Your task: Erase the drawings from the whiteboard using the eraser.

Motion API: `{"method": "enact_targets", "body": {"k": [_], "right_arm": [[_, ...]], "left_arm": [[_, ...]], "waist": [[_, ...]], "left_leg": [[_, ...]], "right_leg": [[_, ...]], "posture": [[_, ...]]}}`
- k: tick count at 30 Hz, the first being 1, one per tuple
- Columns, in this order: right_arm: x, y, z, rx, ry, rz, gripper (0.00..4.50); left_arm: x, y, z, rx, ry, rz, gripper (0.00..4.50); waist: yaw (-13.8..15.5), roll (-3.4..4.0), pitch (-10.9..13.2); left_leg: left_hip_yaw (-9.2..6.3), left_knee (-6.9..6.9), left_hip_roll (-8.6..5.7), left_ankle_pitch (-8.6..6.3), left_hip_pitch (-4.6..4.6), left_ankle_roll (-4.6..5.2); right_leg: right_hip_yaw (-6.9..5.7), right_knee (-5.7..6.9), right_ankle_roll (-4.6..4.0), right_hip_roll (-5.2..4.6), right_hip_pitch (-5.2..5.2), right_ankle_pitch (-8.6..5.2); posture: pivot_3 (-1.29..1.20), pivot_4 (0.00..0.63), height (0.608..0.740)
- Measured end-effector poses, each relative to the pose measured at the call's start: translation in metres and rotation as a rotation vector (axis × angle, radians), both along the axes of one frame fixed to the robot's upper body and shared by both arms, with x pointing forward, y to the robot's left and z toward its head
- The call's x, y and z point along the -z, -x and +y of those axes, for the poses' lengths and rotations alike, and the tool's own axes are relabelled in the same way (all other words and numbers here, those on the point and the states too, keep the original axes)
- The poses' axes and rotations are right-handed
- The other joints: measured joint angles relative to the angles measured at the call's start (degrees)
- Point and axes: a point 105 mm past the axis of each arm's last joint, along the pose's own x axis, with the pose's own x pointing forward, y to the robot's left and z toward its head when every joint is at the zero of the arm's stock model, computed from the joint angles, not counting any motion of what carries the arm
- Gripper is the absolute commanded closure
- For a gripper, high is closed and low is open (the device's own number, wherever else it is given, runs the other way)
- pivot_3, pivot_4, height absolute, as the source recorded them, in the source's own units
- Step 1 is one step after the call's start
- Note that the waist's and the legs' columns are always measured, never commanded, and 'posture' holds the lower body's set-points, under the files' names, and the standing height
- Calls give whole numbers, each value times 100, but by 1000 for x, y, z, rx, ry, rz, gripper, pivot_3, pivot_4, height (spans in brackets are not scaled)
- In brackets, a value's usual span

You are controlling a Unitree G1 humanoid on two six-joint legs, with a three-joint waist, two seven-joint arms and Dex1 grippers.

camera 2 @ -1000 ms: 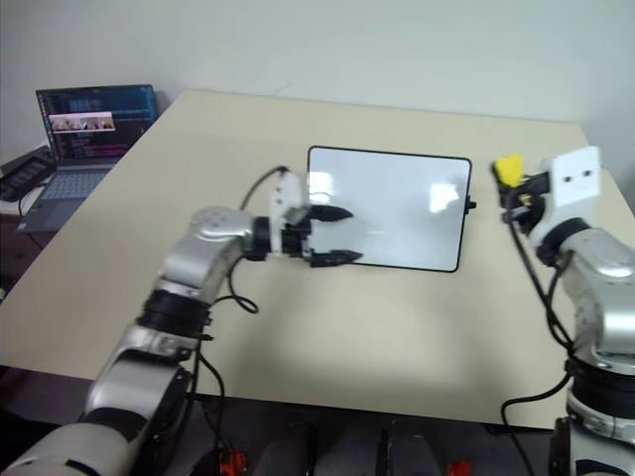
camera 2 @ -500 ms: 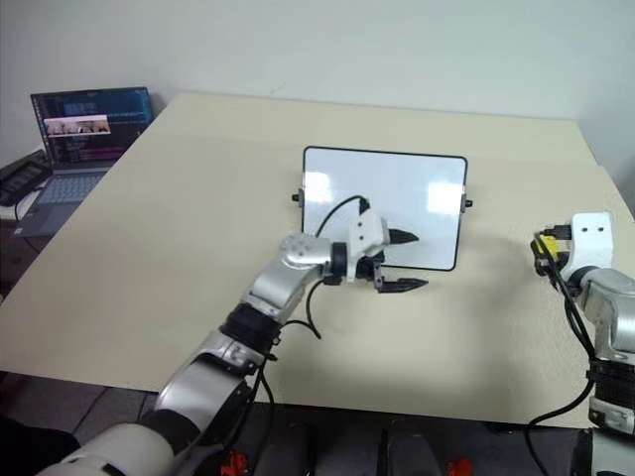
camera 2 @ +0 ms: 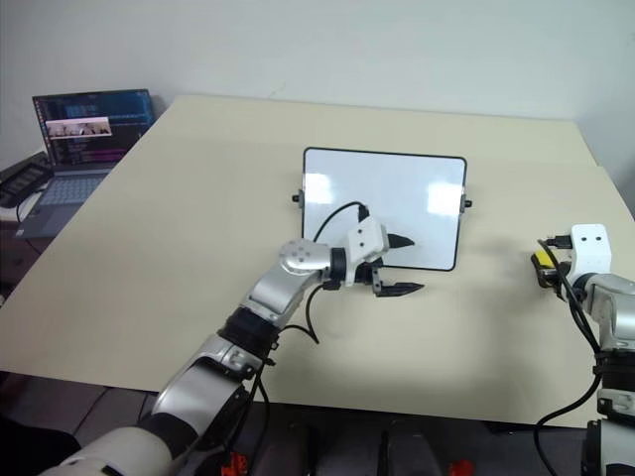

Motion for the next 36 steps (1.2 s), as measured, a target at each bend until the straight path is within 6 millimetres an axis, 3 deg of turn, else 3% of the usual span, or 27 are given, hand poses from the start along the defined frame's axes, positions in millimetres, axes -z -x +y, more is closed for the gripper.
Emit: {"method": "enact_targets", "body": {"k": [36], "right_arm": [[3,1,-1,-1,-19,20,3163]], "left_arm": [[1,-2,5,-13,-10,10,0]], "waist": [[5,3,-2]], "left_leg": [[0,6,0,0,3,0]], "right_leg": [[0,5,0,0,4,0]], "posture": [[0,150,740]]}}
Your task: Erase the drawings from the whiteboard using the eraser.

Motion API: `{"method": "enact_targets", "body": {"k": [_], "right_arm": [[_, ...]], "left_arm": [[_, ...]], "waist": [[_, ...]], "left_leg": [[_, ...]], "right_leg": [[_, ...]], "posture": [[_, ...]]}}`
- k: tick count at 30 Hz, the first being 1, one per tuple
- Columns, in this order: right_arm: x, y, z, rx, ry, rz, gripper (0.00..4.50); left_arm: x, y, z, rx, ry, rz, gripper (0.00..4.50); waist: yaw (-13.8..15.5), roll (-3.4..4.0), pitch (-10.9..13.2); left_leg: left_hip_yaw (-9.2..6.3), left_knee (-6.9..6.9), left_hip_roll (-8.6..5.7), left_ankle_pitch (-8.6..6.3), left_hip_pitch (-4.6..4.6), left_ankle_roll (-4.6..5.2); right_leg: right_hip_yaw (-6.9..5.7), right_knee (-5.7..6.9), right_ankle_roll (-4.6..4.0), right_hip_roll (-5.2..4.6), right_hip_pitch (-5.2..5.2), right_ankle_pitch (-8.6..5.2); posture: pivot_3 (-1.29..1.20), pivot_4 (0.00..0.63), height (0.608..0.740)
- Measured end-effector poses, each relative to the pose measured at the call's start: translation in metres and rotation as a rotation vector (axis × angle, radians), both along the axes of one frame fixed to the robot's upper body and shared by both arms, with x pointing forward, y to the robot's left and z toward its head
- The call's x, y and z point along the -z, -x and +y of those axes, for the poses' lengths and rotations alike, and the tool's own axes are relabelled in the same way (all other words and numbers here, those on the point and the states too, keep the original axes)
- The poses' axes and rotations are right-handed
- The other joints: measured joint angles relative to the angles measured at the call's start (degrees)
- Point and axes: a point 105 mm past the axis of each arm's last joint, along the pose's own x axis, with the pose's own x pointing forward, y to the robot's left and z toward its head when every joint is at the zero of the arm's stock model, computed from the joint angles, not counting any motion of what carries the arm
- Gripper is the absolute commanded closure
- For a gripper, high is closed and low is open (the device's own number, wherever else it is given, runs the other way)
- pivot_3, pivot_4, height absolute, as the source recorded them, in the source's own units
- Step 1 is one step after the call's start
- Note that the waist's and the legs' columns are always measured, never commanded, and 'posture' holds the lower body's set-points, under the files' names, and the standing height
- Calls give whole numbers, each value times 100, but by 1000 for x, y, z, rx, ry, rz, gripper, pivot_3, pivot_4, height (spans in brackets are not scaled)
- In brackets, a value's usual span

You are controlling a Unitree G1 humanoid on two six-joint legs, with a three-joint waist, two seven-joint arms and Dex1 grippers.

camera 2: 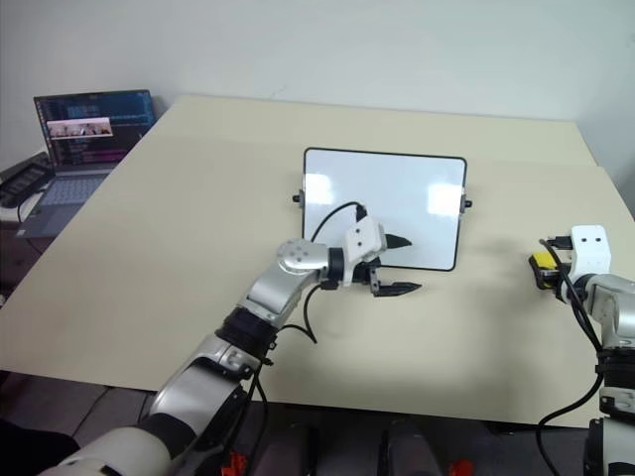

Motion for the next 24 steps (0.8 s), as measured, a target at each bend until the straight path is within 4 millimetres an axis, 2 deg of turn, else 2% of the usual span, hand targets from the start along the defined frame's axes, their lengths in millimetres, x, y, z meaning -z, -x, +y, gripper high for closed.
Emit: {"method": "enact_targets", "body": {"k": [7,9,14,17,18,21,24], "right_arm": [[-1,1,-6,55,-17,-24,3163],[-1,1,-6,56,-17,-24,2764],[-1,1,-5,49,-25,-29,2677],[-1,3,-2,34,-26,-29,2172],[0,4,-2,33,-19,-21,2172],[5,7,-2,30,-31,-6,1427],[3,8,-2,25,-33,-11,372]], "left_arm": [[-3,1,-1,4,5,-12,0],[-4,1,-1,5,6,-13,0],[-5,2,-1,8,8,-18,0],[-5,2,-1,8,8,-18,0],[-5,2,-1,8,8,-17,0],[-5,2,-1,8,8,-17,0],[-5,2,-1,8,9,-17,0]], "waist": [[2,1,-1],[2,3,-2],[4,6,-3],[5,7,-4],[7,7,-4],[8,8,-5],[2,11,-6]], "left_leg": [[0,1,0,0,1,0],[0,1,0,0,1,0],[0,2,0,0,1,0],[0,2,0,0,1,0],[0,2,0,0,1,0],[0,3,0,0,2,0],[0,3,0,0,2,0]], "right_leg": [[0,1,0,0,1,0],[0,1,0,0,1,0],[0,1,0,-1,2,0],[0,2,0,0,2,0],[0,2,0,-1,3,0],[0,2,0,-1,3,0],[0,2,0,-1,3,0]], "posture": [[0,150,740],[0,150,740],[0,150,740],[0,150,740],[0,150,740],[0,150,740],[0,150,740]]}}
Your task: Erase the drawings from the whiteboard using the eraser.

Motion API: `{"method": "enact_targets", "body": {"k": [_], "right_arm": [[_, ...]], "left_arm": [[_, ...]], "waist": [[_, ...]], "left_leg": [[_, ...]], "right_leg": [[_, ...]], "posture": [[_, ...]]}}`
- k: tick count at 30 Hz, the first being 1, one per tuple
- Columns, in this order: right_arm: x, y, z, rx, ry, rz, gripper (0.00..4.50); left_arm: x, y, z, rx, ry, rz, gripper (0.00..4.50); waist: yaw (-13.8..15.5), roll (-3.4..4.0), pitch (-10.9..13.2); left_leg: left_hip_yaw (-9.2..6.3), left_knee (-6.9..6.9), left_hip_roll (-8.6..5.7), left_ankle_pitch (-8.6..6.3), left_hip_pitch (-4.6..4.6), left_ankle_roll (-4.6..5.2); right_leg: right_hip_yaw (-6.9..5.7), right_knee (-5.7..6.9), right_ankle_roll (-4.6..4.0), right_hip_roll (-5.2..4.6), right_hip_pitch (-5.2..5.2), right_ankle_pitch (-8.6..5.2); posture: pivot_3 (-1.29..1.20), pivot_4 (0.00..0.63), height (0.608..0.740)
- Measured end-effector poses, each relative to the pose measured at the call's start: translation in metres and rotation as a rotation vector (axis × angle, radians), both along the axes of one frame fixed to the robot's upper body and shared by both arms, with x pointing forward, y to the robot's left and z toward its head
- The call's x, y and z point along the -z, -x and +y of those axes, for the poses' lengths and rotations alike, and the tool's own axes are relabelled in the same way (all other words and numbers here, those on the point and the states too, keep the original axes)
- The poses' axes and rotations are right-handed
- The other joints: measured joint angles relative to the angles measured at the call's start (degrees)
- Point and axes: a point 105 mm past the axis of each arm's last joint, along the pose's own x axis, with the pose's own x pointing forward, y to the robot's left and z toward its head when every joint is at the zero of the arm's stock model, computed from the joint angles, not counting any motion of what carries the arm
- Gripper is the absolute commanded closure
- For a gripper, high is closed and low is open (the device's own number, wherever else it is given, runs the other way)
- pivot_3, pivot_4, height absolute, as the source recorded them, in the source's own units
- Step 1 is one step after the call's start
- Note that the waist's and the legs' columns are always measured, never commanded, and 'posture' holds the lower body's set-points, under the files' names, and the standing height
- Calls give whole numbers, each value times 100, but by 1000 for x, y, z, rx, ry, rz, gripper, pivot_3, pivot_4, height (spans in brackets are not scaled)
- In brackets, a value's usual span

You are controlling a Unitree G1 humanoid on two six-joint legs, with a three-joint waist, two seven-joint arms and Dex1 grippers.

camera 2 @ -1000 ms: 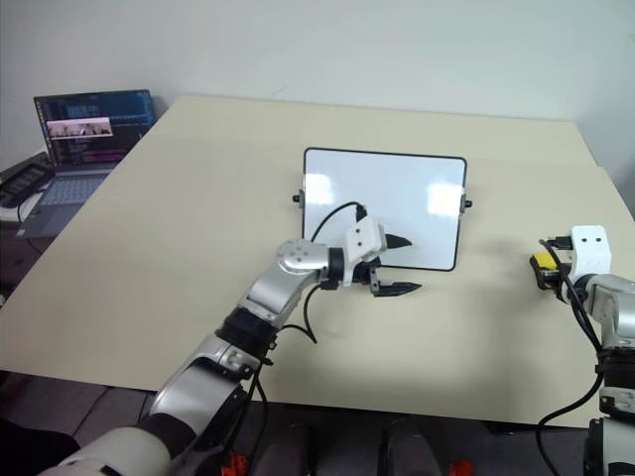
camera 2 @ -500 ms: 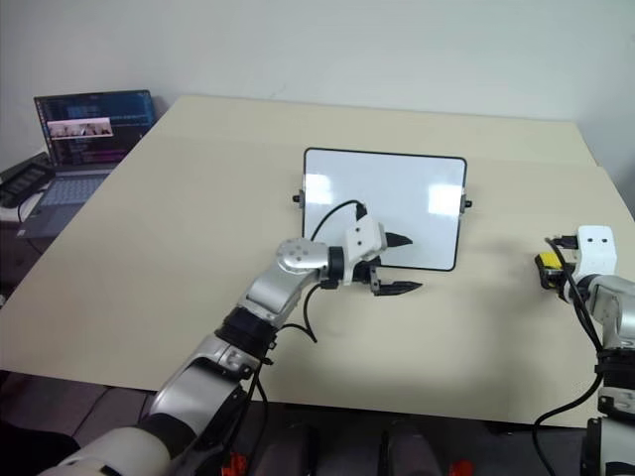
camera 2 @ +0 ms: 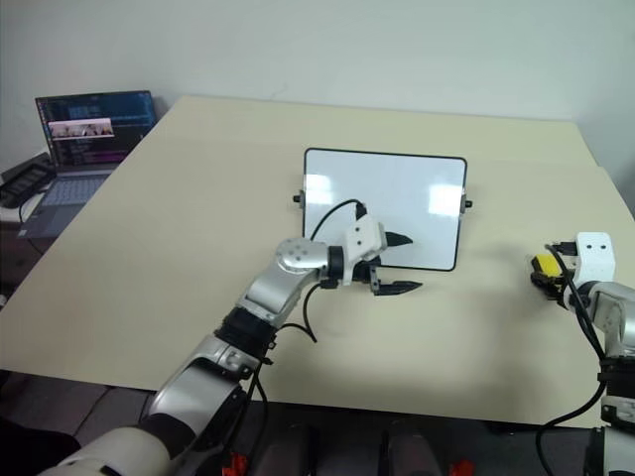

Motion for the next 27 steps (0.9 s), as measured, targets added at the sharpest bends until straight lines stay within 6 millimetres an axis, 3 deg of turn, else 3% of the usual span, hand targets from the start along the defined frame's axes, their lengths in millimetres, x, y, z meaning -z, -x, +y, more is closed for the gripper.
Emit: {"method": "enact_targets", "body": {"k": [1,9,13,15,18,21,25,27], "right_arm": [[-1,0,-1,1,7,-2,30],[-16,0,2,-19,45,-30,30],[-39,-5,11,-49,98,-111,30],[-54,-17,21,-29,131,-252,30],[-58,-33,47,-8,98,-432,30],[-50,-39,52,52,96,-497,30],[-39,-46,55,146,60,-586,30],[-33,-48,56,156,46,-600,30]], "left_arm": [[0,0,0,0,0,0,0],[0,-1,2,-4,-3,0,0],[-6,-2,6,-20,24,6,0],[-20,-12,18,-105,124,22,0],[-67,-46,61,-372,352,-31,0],[-95,-67,118,-624,479,-92,0],[-93,-84,211,-1101,641,-138,0],[-76,-79,238,-1235,645,-146,0]], "waist": [[1,1,-1],[3,3,-2],[-3,5,-3],[-50,1,-1],[-127,1,-1],[-117,7,-5],[-120,7,-5],[-112,7,-5]], "left_leg": [[0,0,0,0,0,0],[0,1,0,0,0,0],[-1,0,0,0,1,0],[-2,3,5,0,1,0],[-5,4,6,0,5,0],[-2,2,0,0,3,-1],[-4,1,1,0,4,-1],[-3,1,0,1,3,-1]], "right_leg": [[-1,0,0,0,0,0],[0,0,0,0,0,0],[0,1,0,0,0,0],[-2,5,0,2,1,0],[-2,12,0,3,1,0],[-3,7,0,-7,1,0],[-5,7,1,-11,0,0],[-7,6,1,-13,0,0]], "posture": [[0,150,740],[0,150,740],[0,150,740],[0,150,740],[0,150,740],[0,150,740],[0,150,740],[0,150,740]]}}
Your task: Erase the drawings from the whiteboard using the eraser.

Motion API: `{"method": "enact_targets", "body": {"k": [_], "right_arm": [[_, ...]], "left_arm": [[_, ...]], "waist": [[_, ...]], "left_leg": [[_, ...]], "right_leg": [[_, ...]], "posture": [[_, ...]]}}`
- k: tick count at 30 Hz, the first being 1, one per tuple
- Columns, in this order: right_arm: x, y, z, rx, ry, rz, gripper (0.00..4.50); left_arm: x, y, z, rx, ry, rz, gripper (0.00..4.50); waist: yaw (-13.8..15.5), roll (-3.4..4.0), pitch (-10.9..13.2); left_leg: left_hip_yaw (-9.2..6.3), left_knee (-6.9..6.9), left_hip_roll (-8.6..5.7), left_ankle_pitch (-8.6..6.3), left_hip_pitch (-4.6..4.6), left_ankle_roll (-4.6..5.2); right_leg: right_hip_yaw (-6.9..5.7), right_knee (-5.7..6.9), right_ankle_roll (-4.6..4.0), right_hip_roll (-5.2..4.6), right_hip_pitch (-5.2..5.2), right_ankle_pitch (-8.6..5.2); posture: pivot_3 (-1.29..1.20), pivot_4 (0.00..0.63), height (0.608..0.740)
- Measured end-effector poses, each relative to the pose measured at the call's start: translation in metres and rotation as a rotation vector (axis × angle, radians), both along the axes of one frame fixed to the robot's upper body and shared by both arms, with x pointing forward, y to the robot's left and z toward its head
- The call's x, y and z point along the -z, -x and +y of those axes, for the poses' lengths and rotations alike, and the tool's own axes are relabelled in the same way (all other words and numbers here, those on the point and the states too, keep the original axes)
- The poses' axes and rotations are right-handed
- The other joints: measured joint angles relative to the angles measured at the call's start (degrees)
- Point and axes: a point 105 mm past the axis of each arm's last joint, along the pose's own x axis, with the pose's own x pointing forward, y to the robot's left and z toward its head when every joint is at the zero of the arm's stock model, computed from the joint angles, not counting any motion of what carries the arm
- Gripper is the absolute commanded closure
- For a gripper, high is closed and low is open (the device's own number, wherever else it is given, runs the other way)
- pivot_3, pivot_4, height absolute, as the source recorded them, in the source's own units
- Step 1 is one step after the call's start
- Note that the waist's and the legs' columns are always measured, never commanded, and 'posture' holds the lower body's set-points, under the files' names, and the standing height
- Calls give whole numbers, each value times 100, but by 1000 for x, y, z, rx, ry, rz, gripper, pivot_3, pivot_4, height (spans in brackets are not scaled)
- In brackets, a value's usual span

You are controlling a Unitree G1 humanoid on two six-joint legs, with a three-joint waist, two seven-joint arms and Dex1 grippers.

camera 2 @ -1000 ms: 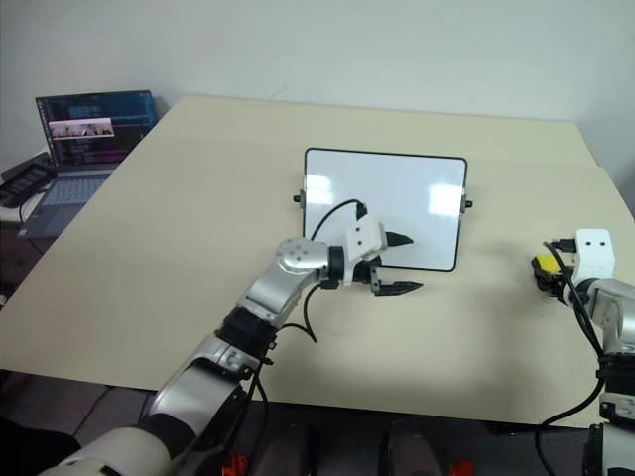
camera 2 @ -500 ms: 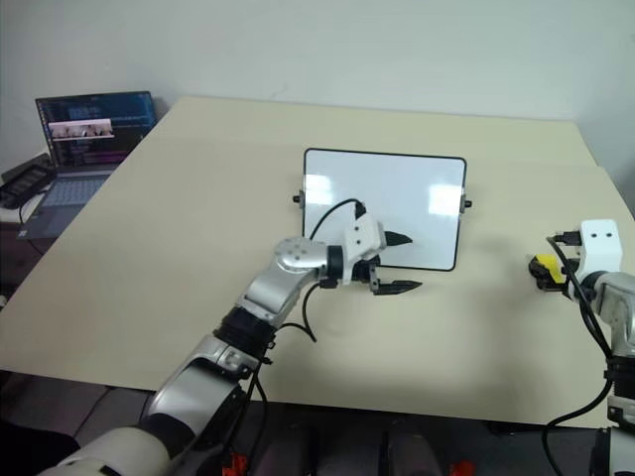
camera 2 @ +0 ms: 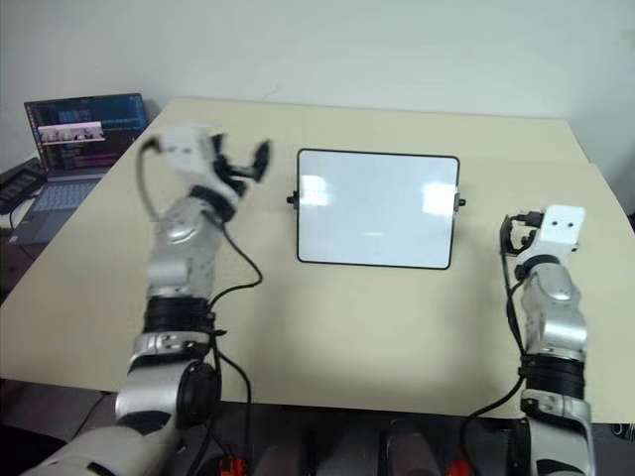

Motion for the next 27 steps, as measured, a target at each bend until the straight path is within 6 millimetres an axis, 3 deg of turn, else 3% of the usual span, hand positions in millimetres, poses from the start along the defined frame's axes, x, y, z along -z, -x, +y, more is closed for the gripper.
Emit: {"method": "enact_targets", "body": {"k": [4,10,15,27], "right_arm": [[4,-4,5,-15,-9,-26,30],[24,-12,30,-103,-52,-4,30],[22,-16,39,-121,-60,-21,30],[35,-21,60,-153,-97,-26,30]], "left_arm": [[45,11,11,-48,-45,100,0],[88,10,-4,-8,-133,200,0],[121,8,-17,40,-152,289,0],[114,-3,-24,72,-184,247,0]], "waist": [[83,-1,0],[108,-1,-2],[104,-1,-2],[16,-1,-2]], "left_leg": [[-5,3,-4,1,-2,-2],[-4,3,-5,1,4,-2],[-4,2,-5,1,4,-1],[-5,1,-5,1,4,-1]], "right_leg": [[-9,3,0,-4,2,0],[-8,3,0,-3,7,0],[-8,4,0,-3,6,0],[-8,5,0,-2,6,0]], "posture": [[0,150,740],[0,150,740],[0,150,740],[0,150,740]]}}
